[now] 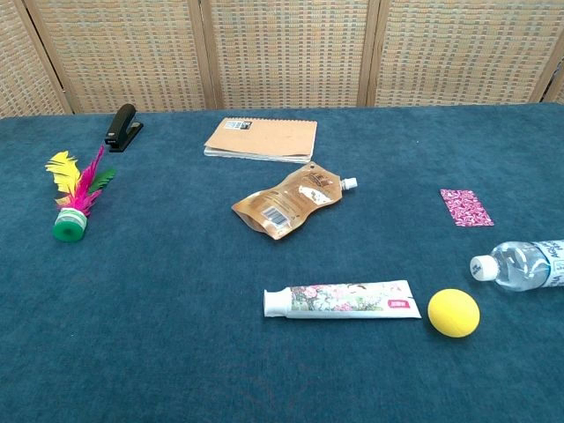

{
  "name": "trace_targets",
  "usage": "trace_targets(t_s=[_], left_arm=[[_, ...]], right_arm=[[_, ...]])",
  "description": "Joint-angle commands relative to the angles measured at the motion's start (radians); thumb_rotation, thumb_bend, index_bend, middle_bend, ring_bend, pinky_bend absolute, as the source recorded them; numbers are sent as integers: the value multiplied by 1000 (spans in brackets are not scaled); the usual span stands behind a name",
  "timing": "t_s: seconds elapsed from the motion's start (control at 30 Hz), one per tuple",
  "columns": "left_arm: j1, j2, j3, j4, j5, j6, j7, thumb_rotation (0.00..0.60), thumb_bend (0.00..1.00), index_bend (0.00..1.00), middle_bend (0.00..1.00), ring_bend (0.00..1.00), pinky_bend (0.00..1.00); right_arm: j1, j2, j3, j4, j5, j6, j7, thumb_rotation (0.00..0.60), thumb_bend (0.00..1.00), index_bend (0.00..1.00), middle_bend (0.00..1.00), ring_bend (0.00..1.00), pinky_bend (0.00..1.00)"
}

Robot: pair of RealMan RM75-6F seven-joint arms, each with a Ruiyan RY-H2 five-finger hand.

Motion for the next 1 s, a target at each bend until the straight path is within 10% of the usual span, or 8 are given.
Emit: trace_targets(t_s=[0.03, 0.43, 0.7, 1.0], left_arm=[[-1, 0, 1, 1, 0, -3, 0, 600, 0, 0, 0, 0, 0], [-104, -23, -50, 74, -19, -114, 52, 600, 0, 0, 0, 0, 0], [-445, -301, -86, 731, 267, -268, -137, 600, 0, 63, 0, 0, 0], [-655, -538, -20, 1135, 326, -457, -168, 600, 161, 110, 0, 0, 0]], right_arm=[[0, 1, 0, 0, 1, -1, 0, 600, 0, 0, 0, 0, 0], [7, 7, 5, -4, 35, -34, 0, 600, 0, 0, 0, 0, 0], [22, 11, 28, -24, 107, -75, -33, 600, 0, 0, 0, 0, 0], [23, -8, 47, -12, 172, -84, -87, 600, 0, 0, 0, 0, 0]])
